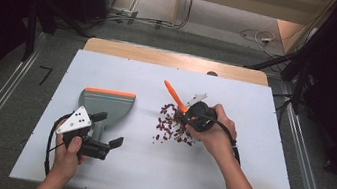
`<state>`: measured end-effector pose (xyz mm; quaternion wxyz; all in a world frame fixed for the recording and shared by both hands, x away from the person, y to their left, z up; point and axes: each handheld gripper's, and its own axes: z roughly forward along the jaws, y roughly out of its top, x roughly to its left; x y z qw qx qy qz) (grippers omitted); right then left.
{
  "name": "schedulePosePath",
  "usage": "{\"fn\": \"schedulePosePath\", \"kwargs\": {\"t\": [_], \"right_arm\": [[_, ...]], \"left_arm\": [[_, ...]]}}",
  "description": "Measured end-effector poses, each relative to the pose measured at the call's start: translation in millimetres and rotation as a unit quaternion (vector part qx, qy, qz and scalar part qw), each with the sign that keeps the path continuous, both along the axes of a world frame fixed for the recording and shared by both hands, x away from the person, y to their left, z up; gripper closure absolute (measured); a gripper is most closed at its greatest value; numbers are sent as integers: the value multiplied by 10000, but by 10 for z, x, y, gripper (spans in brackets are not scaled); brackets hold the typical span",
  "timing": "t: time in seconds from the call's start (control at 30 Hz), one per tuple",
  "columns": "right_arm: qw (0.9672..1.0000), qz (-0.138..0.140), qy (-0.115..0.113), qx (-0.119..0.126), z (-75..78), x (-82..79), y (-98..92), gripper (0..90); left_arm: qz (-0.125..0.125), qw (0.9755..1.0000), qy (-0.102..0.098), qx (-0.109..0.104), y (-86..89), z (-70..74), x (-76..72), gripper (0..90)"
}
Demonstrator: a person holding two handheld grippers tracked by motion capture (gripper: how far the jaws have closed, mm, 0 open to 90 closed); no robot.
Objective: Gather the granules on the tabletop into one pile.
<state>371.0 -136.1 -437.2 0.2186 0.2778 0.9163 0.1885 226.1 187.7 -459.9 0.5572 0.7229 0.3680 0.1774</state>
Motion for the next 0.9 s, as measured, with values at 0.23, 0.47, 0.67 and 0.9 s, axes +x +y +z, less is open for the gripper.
{"fn": "schedulePosePath", "kwargs": {"t": [0.23,0.47,0.67,0.9], "right_arm": [[9993,123,-342,109,188,193,21,692],[9956,636,-572,-381,102,582,363,692],[9913,1052,-530,-583,-73,585,536,693],[9882,1421,-315,-487,-132,324,538,690]], "left_arm": [[-3,10000,31,-13,6,-14,9,0],[29,10000,14,-23,27,-15,7,0],[40,10000,48,-34,35,-33,-2,0],[26,10000,40,-35,21,-29,-2,0]]}}
